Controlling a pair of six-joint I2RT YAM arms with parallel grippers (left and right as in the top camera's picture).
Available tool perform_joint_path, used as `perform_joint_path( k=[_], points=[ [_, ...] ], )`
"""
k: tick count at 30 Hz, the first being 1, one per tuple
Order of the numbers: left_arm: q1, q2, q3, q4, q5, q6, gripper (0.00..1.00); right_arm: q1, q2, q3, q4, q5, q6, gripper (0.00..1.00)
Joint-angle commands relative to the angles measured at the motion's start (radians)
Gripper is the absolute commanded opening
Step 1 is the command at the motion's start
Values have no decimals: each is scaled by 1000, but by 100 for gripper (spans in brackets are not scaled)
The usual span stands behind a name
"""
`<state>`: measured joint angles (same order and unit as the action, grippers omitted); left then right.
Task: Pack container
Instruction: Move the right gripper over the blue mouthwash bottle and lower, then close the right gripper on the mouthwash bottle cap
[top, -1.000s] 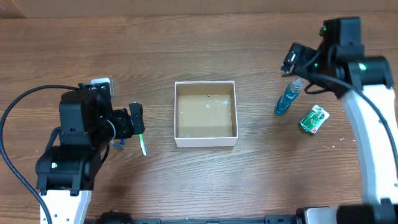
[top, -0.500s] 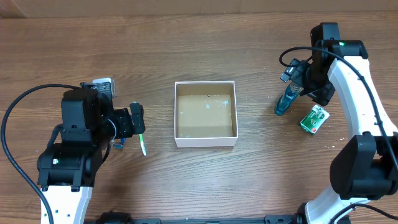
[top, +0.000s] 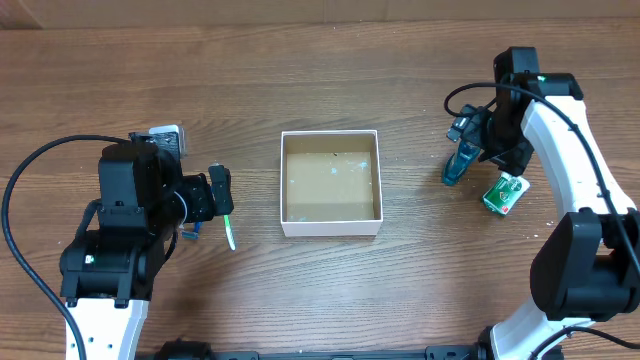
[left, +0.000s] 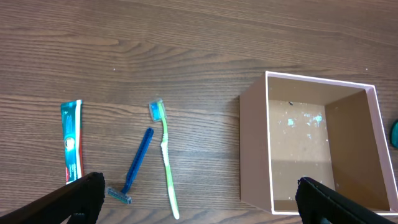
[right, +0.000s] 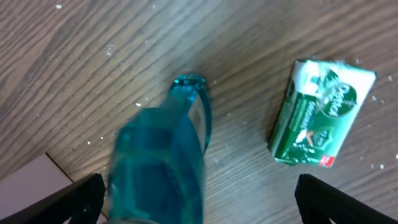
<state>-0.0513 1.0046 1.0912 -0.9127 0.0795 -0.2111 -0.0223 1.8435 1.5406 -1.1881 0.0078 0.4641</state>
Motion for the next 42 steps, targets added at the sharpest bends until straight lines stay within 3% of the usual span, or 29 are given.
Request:
perform_joint_path(
  k=[1,8,29,33,40,42],
  points=[
    [6,6,26,4,15,-2,100,17,-1,-3,13,-10,-43,100],
    [6,6,26,4,15,-2,100,21,-1,-3,17,-10,-45,95],
    [6,8,26,5,15,-2,100,21,-1,-50,34,-10,-46,36],
    [6,8,26,5,15,-2,100,21,-1,-53,39,-10,-46,30],
    [6,8,26,5,15,-3,100,21,-3,-38,42,-8,-76,4],
    [6,8,26,5,15,-2,100,22,-4,-3,15,1,-76,4]
  ],
)
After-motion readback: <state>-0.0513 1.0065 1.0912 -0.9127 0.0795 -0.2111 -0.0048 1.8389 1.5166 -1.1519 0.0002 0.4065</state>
